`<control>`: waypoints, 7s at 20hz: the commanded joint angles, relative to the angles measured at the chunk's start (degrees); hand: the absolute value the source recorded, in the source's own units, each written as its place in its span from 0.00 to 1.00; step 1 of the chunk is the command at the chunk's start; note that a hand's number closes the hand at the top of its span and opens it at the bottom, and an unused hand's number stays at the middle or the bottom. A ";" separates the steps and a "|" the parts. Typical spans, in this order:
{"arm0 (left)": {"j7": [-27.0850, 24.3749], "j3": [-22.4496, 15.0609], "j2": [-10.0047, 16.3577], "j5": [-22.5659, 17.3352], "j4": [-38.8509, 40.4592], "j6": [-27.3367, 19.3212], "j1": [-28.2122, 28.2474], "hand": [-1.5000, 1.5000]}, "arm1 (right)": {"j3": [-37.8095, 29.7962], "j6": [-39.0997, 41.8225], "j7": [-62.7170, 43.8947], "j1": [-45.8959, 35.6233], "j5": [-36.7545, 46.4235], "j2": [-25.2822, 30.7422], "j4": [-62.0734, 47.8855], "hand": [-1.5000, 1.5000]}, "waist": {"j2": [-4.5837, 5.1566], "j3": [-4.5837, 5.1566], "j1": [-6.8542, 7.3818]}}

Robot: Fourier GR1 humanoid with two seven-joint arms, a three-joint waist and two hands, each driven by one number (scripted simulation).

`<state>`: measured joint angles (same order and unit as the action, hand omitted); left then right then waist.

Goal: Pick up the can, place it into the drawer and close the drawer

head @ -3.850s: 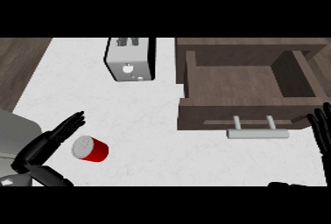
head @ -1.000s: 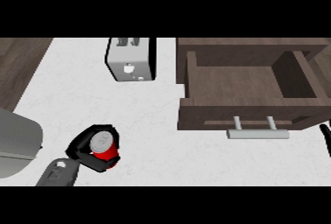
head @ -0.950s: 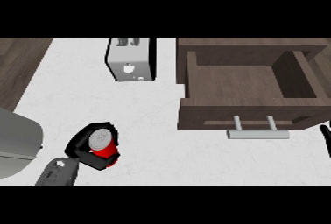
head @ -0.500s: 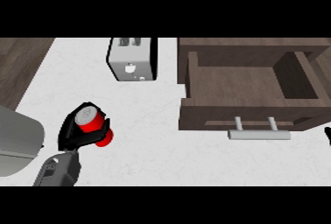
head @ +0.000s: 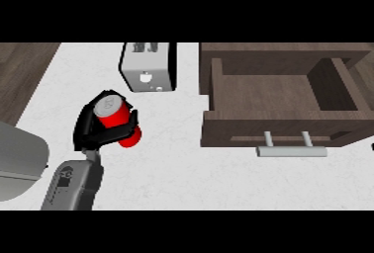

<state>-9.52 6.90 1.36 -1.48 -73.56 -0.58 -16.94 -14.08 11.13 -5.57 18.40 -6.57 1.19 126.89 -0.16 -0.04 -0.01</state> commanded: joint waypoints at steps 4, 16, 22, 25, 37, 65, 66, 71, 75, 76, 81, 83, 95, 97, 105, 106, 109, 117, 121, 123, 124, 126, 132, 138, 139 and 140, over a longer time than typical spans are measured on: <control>12.12 -7.85 -1.32 2.51 -13.23 -6.51 -2.10 1.00 | -2.30 1.39 3.64 -0.37 0.21 0.13 -3.94 0.00 | 0.03 0.01 -0.05; 21.06 -15.04 -1.36 1.96 0.10 -18.42 -28.57 1.00 | -2.04 -0.53 -3.37 -3.06 -1.07 1.38 0.91 0.00 | 0.25 0.04 -0.87; 26.63 -14.80 -1.36 -0.78 6.57 -22.59 -42.02 1.00 | -2.40 1.71 0.28 -1.86 -0.63 1.16 -2.07 0.00 | 0.30 0.01 -1.24; 23.10 -17.09 -1.36 -2.79 11.06 -23.58 -42.52 1.00 | -1.18 1.06 -1.33 -0.79 0.09 -0.30 0.50 0.00 | 0.25 0.03 -1.12; 24.14 -22.44 -1.36 -10.23 29.15 -31.49 -61.57 1.00 | -2.59 0.50 -3.79 -5.91 -0.96 1.90 -0.90 0.00 | 0.50 -0.01 -2.05; 11.74 -38.63 -1.36 -26.25 49.18 -36.70 -67.56 1.00 | -0.42 -1.49 -3.05 -12.53 2.71 0.99 -5.78 0.00 | 1.48 -0.12 -5.36; 9.77 -38.82 -1.36 -25.78 51.16 -37.12 -66.32 1.00 | 0.67 0.44 -1.32 -9.80 3.24 0.97 -5.04 0.00 | 1.73 -0.15 -6.18; 9.94 -41.46 -1.36 -27.07 50.27 -37.40 -67.86 1.00 | -0.91 -0.70 -3.27 -13.78 2.13 2.27 -7.03 0.00 | 1.65 -0.12 -6.15; 9.09 -42.90 -1.36 -27.69 52.24 -39.96 -66.49 0.00 | 0.24 -0.97 -4.27 -13.29 2.71 1.81 -4.45 0.00 | 1.84 -0.11 -7.14; 10.21 -43.04 -1.36 -28.12 52.57 -40.32 -67.15 0.00 | -1.18 0.75 -3.65 -13.52 1.23 3.72 -5.03 0.00 | 1.90 -0.15 -7.58; 7.13 -43.16 -1.36 -29.84 52.50 -42.59 -64.55 0.00 | 0.34 -0.29 -4.94 -12.28 1.98 2.08 -2.94 0.00 | 1.82 -0.10 -7.63; 4.96 -44.09 -1.36 -29.70 52.74 -43.40 -62.79 0.00 | -0.29 0.19 -2.15 -12.89 2.66 2.46 -6.51 0.00 | 2.03 -0.13 -7.23; 5.90 -42.53 -1.36 -35.51 51.40 -45.56 -65.73 0.00 | 1.03 1.17 1.65 -13.58 12.10 7.25 -0.55 0.00 | 1.92 -0.06 -7.45; 3.47 -43.12 -1.36 -36.42 50.12 -45.39 -62.51 0.00 | 2.44 1.45 1.81 -13.75 14.18 7.78 0.74 0.00 | 1.90 -0.03 -7.00; 0.49 -41.21 -1.36 -39.33 49.32 -47.37 -65.11 0.00 | 6.18 0.21 4.95 -15.14 27.79 11.02 0.48 0.00 | 1.46 -0.02 -4.61; 2.81 -41.20 -1.36 -40.00 49.85 -46.47 -66.41 0.00 | 6.43 -0.05 3.20 -16.78 29.47 11.78 -0.04 0.00 | 1.40 -0.01 -4.26; 2.48 -42.93 -1.36 -40.07 47.50 -49.22 -66.01 0.00 | 9.43 -1.21 5.01 -18.26 36.92 12.92 -3.98 0.00 | 1.13 -0.02 -3.24; 4.64 -41.31 -1.36 -39.58 47.81 -46.38 -66.62 0.00 | 17.03 -6.31 8.45 -19.09 55.21 14.52 -13.60 0.00 | 0.46 0.02 -0.25; 5.55 -41.06 -1.17 -37.87 47.57 -47.52 -66.66 0.00 | 20.61 -9.82 6.00 -23.03 63.93 12.78 -22.07 0.00 | 0.32 0.03 0.59; 6.88 -40.71 1.66 -37.39 46.25 -46.85 -66.81 0.00 | 21.38 -14.00 7.48 -23.00 66.99 11.64 -27.03 0.00 | 0.18 0.01 0.95; 7.59 -40.22 1.90 -37.13 45.98 -45.40 -66.32 0.00 | 19.91 -15.05 7.45 -25.86 65.90 10.61 -29.75 0.00 | 0.25 0.01 0.64; 7.89 -40.73 4.09 -36.07 42.98 -45.37 -63.38 0.00 | 19.89 -17.79 7.32 -27.67 66.92 8.75 -33.50 0.00 | 0.07 0.02 1.18; 16.13 -43.29 9.15 -33.30 33.56 -47.34 -61.35 0.00 | 16.93 -26.76 11.69 -30.42 67.55 7.16 -47.33 0.00 | -0.26 -0.01 2.32; 19.68 -43.55 14.81 -32.29 25.42 -46.57 -57.84 0.00 | 13.55 -30.63 11.33 -37.78 70.62 7.95 -58.76 0.00 | -0.10 -0.01 3.36; 19.80 -44.15 15.42 -31.84 23.10 -47.22 -55.37 0.00 | 15.46 -31.07 8.59 -38.67 72.76 5.08 -58.16 0.00 | -0.24 0.03 3.36; 19.95 -43.32 16.68 -32.41 23.89 -44.70 -56.32 0.00 | 13.88 -33.41 12.12 -39.36 72.05 6.89 -62.92 0.00 | 0.23 -0.04 3.53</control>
<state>8.43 -36.60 14.48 -34.07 -45.94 -47.04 -74.85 0.85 -18.77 5.44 -19.15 64.91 9.45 74.47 -1.24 1.15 2.82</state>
